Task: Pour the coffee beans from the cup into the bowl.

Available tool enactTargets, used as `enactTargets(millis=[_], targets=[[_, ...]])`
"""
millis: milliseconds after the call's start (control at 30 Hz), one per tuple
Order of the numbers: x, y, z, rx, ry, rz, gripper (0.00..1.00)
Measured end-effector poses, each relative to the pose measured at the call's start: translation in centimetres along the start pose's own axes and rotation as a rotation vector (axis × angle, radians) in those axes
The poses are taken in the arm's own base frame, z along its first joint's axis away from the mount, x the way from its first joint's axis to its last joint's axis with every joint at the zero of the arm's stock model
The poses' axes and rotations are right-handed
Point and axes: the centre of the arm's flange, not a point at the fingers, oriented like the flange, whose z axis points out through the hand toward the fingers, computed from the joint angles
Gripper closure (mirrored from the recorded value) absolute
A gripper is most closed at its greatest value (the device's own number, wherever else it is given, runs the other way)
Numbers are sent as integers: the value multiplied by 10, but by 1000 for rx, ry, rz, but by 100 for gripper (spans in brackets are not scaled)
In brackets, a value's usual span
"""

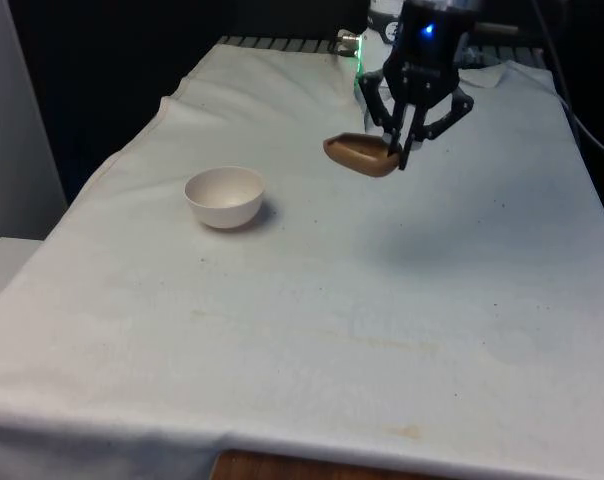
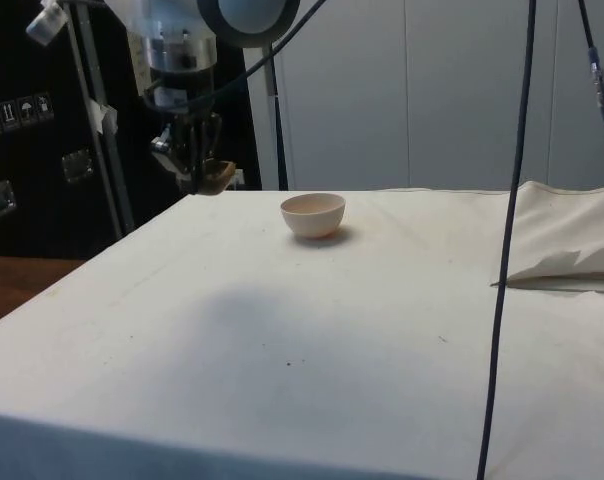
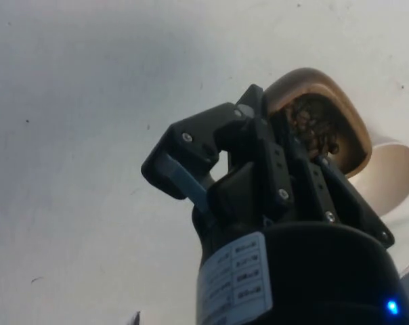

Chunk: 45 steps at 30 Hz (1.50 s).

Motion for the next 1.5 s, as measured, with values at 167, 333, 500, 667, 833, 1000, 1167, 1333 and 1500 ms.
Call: enactTargets(millis=[167, 333, 500, 667, 833, 1000, 1167, 1333, 1500], targets=[[0, 10, -4, 3, 4, 5, 100], [1, 22, -8, 6, 8, 13, 100], [1, 36, -12, 10, 13, 20, 100], [0, 47, -13, 5, 12, 25, 100], [0, 61, -14, 2, 14, 30, 100], [0, 72, -16, 3, 17, 34, 100], [-1, 85, -15, 5, 18, 41, 100], [0, 101, -13, 17, 19, 52, 100], [0, 109, -12, 33, 23, 61, 100]])
